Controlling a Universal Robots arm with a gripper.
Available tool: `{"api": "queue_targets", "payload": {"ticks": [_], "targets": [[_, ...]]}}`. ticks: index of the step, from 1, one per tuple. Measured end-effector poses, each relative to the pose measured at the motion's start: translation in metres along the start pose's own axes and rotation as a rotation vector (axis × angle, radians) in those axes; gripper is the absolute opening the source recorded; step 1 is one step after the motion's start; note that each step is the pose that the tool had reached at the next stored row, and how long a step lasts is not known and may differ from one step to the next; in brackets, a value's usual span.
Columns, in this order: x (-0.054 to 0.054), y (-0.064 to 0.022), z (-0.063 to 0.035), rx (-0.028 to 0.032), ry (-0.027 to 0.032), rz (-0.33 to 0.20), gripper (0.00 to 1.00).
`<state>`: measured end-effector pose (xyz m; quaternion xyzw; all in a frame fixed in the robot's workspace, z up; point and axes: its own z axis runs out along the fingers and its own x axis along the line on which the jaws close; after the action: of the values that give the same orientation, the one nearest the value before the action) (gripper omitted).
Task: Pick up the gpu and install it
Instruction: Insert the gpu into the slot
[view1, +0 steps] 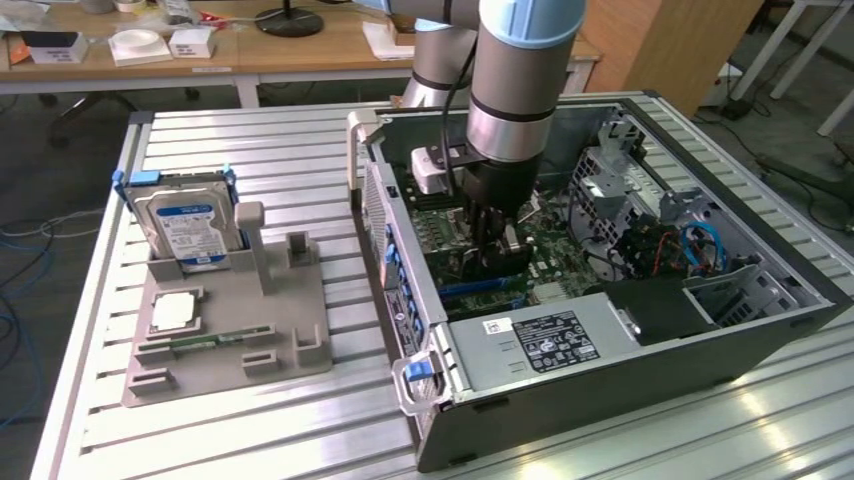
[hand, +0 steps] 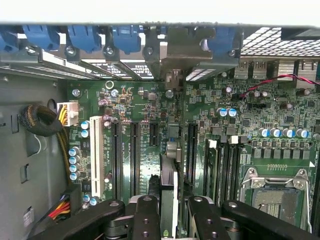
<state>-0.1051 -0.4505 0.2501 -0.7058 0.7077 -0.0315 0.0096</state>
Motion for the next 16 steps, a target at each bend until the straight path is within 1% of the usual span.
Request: {"api": "queue_targets", "payload": {"ticks": [3,5,8,11,16], "targets": [[-0.0002,0.0001,-0.0001,0.0037,0.0002,0.000,0.27],[-0.0005,0.0001,-0.0002,0.0089,0.0004,0.000,0.27],[-0.0007,0.0000,0.0000,0.0146,-0.0001,0.000,0.27],[-0.0007,0.0000,0.0007,0.0156,-0.0001,0.000,0.27],[-0.0008,0.0002,0.0030,0.0156,0.0000,0.000,0.27]]}}
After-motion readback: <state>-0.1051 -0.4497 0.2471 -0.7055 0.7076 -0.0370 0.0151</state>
